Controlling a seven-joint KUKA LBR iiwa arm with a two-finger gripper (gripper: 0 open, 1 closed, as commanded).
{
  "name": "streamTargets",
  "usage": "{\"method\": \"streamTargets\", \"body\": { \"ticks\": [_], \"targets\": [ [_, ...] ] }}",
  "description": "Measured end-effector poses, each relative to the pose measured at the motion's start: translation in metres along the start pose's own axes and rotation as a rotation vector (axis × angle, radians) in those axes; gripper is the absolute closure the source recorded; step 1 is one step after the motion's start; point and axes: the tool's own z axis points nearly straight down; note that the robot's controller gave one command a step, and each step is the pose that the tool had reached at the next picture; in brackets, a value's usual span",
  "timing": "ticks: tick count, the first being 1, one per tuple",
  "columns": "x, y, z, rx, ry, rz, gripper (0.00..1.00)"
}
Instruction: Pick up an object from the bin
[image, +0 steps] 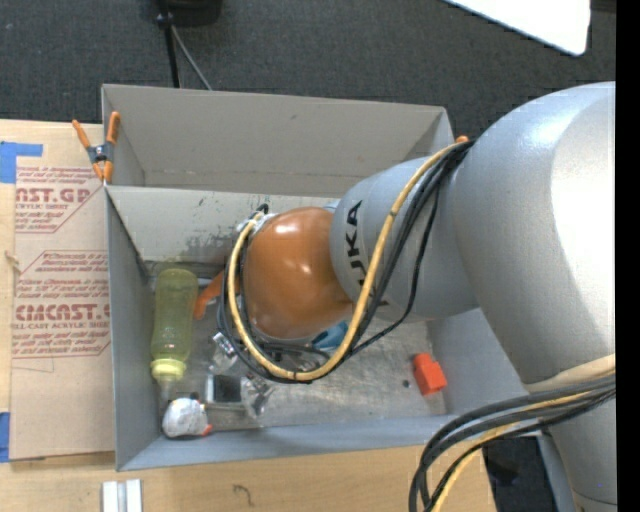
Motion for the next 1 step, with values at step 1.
{"method": "streamTargets", "body": {
  "ticks": [1],
  "targets": [
    [0.0015, 0.0005, -0.0032, -0.001, 0.002, 0.000, 1.00]
  ]
}}
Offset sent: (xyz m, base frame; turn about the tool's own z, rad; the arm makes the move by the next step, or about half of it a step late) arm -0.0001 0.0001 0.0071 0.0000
